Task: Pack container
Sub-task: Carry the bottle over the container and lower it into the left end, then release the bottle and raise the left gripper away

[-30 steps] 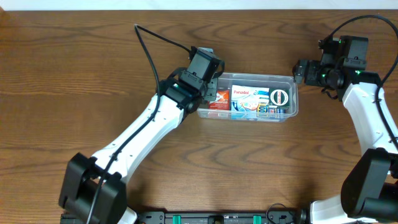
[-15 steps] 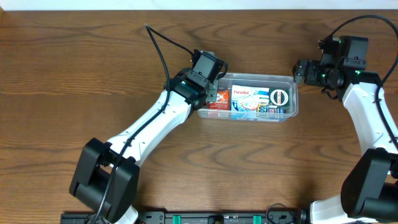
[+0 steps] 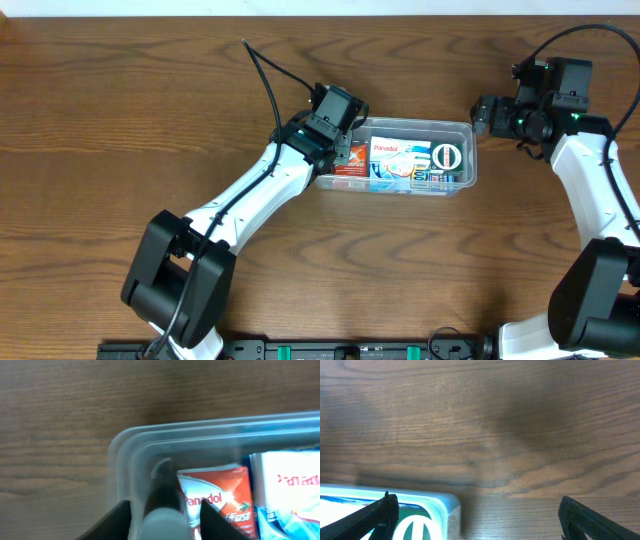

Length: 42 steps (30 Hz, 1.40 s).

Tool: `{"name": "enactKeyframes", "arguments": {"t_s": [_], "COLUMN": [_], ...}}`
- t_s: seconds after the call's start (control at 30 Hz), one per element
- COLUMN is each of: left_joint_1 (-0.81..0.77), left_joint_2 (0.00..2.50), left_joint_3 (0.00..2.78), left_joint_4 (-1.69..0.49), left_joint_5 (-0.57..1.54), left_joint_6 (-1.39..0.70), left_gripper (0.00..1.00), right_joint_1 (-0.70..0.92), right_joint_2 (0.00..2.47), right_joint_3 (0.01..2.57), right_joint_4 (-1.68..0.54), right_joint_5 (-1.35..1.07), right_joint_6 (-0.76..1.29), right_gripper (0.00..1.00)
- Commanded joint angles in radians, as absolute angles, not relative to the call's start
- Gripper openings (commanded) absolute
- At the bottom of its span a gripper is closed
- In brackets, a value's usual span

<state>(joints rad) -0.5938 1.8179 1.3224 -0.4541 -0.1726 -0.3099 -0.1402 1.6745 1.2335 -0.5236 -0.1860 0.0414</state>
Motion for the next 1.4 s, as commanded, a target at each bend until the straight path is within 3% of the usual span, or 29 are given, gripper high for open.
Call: {"name": "enactKeyframes", "arguments": {"t_s": [0.0, 0.47, 0.87, 1.13, 1.27, 1.37], "left_joint_1": [-0.591, -0.591, -0.566, -0.373, -0.273, -0.220], "left_joint_2": [1.818, 1.767, 1.573, 1.516, 1.515, 1.515], "left_joint_3": [1.327, 1.327, 1.328, 1.328, 1.328, 1.328], "left_joint_4": [-0.455, -0.473, -0.465, -0.469, -0.478, -0.496], "left_joint_5": [-0.211, -0.211, -0.301, -0.353, -0.353, -0.353], "left_joint_6": [-0.308, -0.308, -0.308, -0.296, -0.296, -0.297], "left_gripper": [0.57, 0.61, 0.61, 0.75, 0.98, 0.98], "right_joint_1": [-0.144, -0.144, -0.144, -0.144, -0.144, -0.144], "right_joint_2": [1.676, 1.676, 1.676, 1.676, 1.676, 1.676], "right_joint_3": [1.249, 1.249, 1.249, 1.249, 1.249, 1.249], "right_joint_4": [-0.524, -0.524, -0.524, -0.524, -0.524, -0.524], "right_joint_5": [-0.184, -0.184, -0.184, -0.184, -0.184, -0.184], "right_joint_6": [0.048, 0.048, 0.048, 0.048, 0.048, 0.048], "right_gripper": [0.99, 0.99, 0.99, 0.99, 0.99, 0.99]}}
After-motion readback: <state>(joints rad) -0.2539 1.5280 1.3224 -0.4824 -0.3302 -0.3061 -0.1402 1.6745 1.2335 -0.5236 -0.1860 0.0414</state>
